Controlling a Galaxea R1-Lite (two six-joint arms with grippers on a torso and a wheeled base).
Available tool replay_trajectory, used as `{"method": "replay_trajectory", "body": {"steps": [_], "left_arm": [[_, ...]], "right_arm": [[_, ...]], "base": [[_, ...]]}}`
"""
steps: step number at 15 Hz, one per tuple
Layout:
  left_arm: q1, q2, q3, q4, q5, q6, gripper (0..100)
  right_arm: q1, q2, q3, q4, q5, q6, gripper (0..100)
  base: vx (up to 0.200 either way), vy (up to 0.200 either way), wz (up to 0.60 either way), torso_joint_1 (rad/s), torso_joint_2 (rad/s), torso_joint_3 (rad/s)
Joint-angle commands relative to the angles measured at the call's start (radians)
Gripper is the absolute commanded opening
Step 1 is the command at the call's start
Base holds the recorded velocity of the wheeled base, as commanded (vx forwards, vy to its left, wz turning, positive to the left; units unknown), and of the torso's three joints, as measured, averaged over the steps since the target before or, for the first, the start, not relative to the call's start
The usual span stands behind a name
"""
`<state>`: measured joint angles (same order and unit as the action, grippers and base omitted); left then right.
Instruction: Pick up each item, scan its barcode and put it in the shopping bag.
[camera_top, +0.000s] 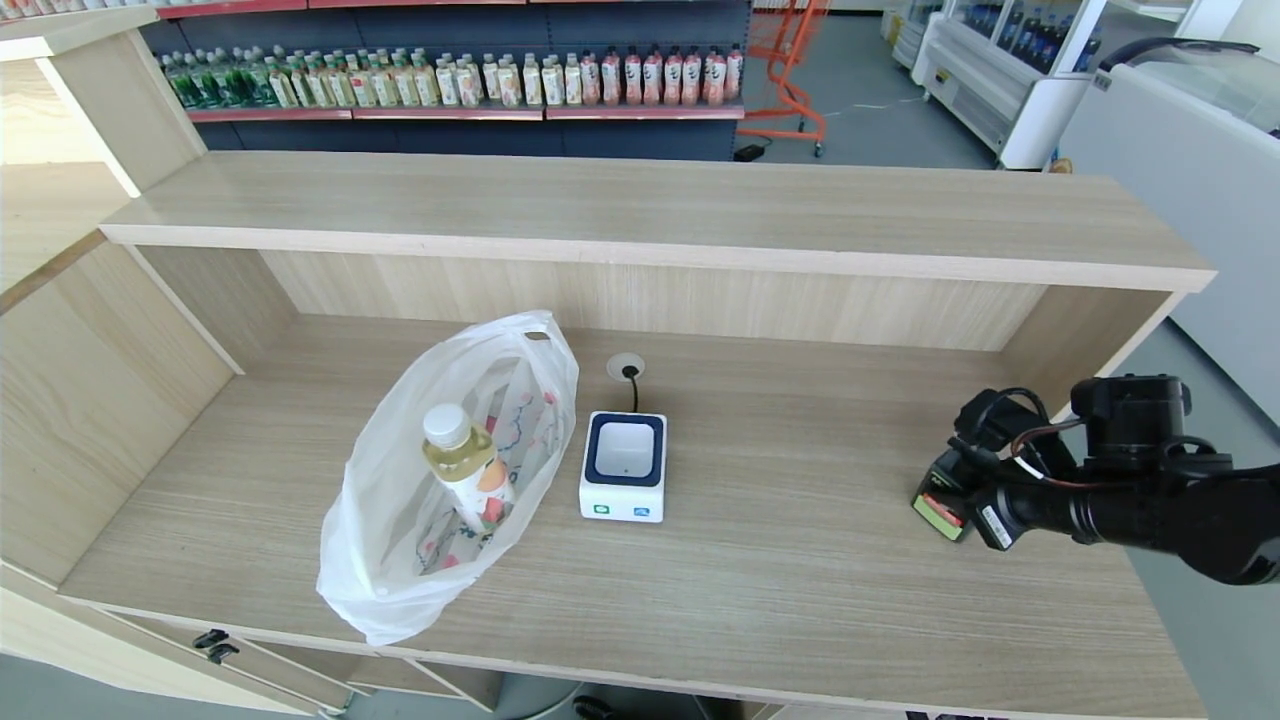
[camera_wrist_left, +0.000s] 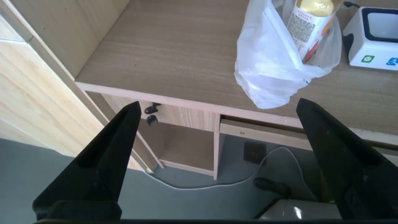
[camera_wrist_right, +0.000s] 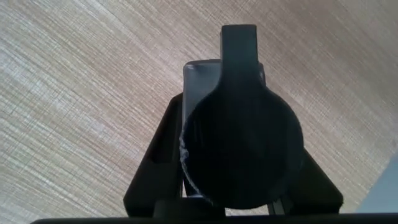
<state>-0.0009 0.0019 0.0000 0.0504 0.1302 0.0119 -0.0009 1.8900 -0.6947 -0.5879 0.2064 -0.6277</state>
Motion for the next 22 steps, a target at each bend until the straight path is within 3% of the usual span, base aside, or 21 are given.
{"method": "replay_trajectory", "body": {"steps": [1, 3, 5, 7, 9, 10, 12, 13, 14, 16, 18, 20, 22], "left_arm": [[-0.001, 0.000, 0.000, 0.000, 0.000, 0.000, 100], [-0.001, 0.000, 0.000, 0.000, 0.000, 0.000, 100], [-0.001, 0.000, 0.000, 0.000, 0.000, 0.000, 100], [-0.001, 0.000, 0.000, 0.000, 0.000, 0.000, 100], [-0.001, 0.000, 0.000, 0.000, 0.000, 0.000, 100], [-0.001, 0.000, 0.000, 0.000, 0.000, 0.000, 100], [-0.001, 0.000, 0.000, 0.000, 0.000, 0.000, 100], [-0.001, 0.000, 0.000, 0.000, 0.000, 0.000, 100], [-0.001, 0.000, 0.000, 0.000, 0.000, 0.000, 100], [-0.001, 0.000, 0.000, 0.000, 0.000, 0.000, 100], [-0.001, 0.000, 0.000, 0.000, 0.000, 0.000, 100], [-0.001, 0.000, 0.000, 0.000, 0.000, 0.000, 100], [-0.001, 0.000, 0.000, 0.000, 0.000, 0.000, 100]], "right_arm": [[0.007, -0.002, 0.009, -0.007, -0.001, -0.004, 0], [0.019, -0.075, 0.083, -0.104, -0.001, -0.006, 0], [0.007, -0.175, 0.242, -0.290, -0.001, -0.076, 0], [-0.044, -0.296, 0.257, -0.317, 0.001, -0.230, 0], [-0.034, -0.339, 0.257, -0.320, 0.038, -0.296, 0], [-0.005, -0.373, 0.257, -0.322, 0.156, -0.382, 0], [-0.004, -0.393, 0.254, -0.316, 0.389, -0.710, 0], [-0.004, -0.399, 0.251, -0.316, 0.447, -0.846, 0], [0.022, -0.410, 0.239, -0.320, 0.518, -1.147, 0], [0.168, -0.374, 0.254, -0.313, 0.613, -1.505, 0], [0.272, -0.356, 0.259, -0.236, 0.624, -1.752, 0], [0.378, -0.347, 0.259, -0.162, 0.642, -1.841, 0], [0.423, -0.338, 0.257, -0.159, 0.754, -1.939, 0]], "base": [[0.000, 0.000, 0.00, 0.000, 0.00, 0.000], [0.000, 0.000, 0.00, 0.000, 0.00, 0.000], [0.000, 0.000, 0.00, 0.000, 0.00, 0.000], [0.000, 0.000, 0.00, 0.000, 0.00, 0.000], [0.000, 0.000, 0.00, 0.000, 0.00, 0.000], [0.000, 0.000, 0.00, 0.000, 0.00, 0.000], [0.000, 0.000, 0.00, 0.000, 0.00, 0.000], [0.000, 0.000, 0.00, 0.000, 0.00, 0.000], [0.000, 0.000, 0.00, 0.000, 0.00, 0.000], [0.000, 0.000, 0.00, 0.000, 0.00, 0.000], [0.000, 0.000, 0.00, 0.000, 0.00, 0.000], [0.000, 0.000, 0.00, 0.000, 0.00, 0.000], [0.000, 0.000, 0.00, 0.000, 0.00, 0.000]]}}
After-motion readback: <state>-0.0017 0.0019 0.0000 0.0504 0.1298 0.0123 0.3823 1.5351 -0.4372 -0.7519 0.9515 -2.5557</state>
